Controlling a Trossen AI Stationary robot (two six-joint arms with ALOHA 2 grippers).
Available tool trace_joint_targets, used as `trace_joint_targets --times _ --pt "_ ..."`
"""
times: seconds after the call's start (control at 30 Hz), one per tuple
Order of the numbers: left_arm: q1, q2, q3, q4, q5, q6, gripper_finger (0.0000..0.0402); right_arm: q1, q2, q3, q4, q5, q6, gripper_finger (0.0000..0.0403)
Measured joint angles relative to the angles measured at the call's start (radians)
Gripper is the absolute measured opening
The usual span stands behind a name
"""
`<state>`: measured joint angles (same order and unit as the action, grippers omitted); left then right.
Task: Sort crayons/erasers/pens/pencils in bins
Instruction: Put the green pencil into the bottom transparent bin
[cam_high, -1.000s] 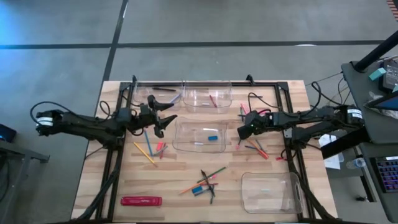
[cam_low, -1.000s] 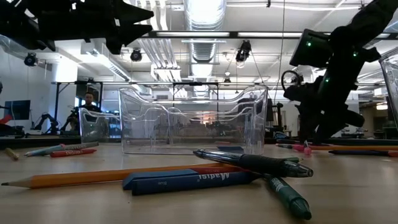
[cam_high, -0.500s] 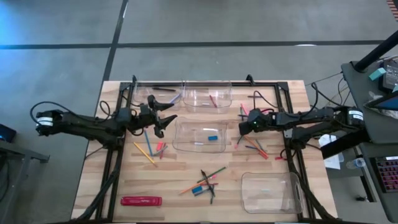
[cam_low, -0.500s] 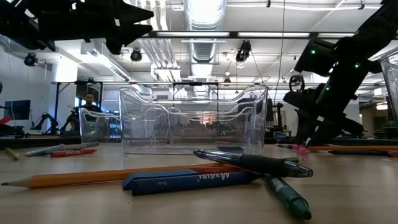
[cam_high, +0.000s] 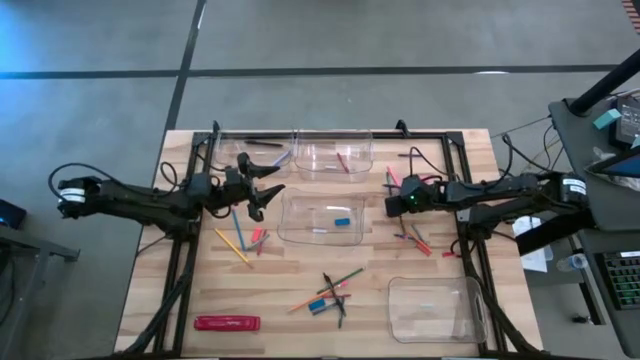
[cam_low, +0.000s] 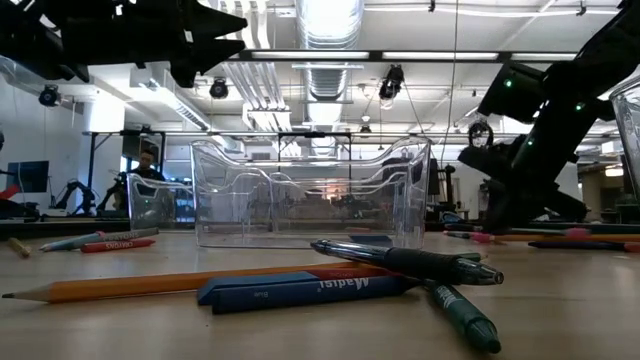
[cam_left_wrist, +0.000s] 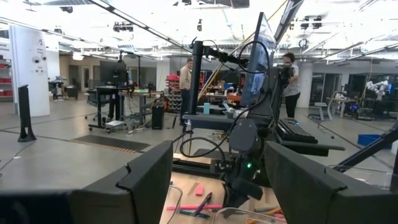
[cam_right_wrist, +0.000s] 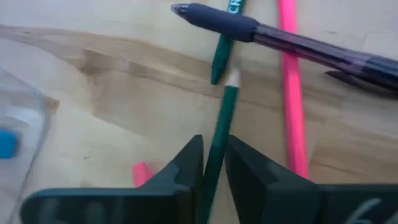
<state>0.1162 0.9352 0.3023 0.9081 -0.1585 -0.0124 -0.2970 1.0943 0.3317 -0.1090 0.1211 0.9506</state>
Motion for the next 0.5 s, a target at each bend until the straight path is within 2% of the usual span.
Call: trace_joint_targets --times 0.13,0.33,0.5 --pt "0.000 0.000 0.000 0.000 0.000 0.000 0.0238 0.000 -0.102 0.022 0.011 0.001 -0.019 0.0017" --pt "0.000 0.000 -0.001 0.000 0.000 0.001 0.0238 0.022 -0.300 0.091 -0.030 -0.095 -0.084 0.0016" --pt "0.000 0.000 -0.001 0.000 0.000 0.002 0.0238 0.162 -0.450 0.143 -0.169 -0.187 -0.237 0.0015"
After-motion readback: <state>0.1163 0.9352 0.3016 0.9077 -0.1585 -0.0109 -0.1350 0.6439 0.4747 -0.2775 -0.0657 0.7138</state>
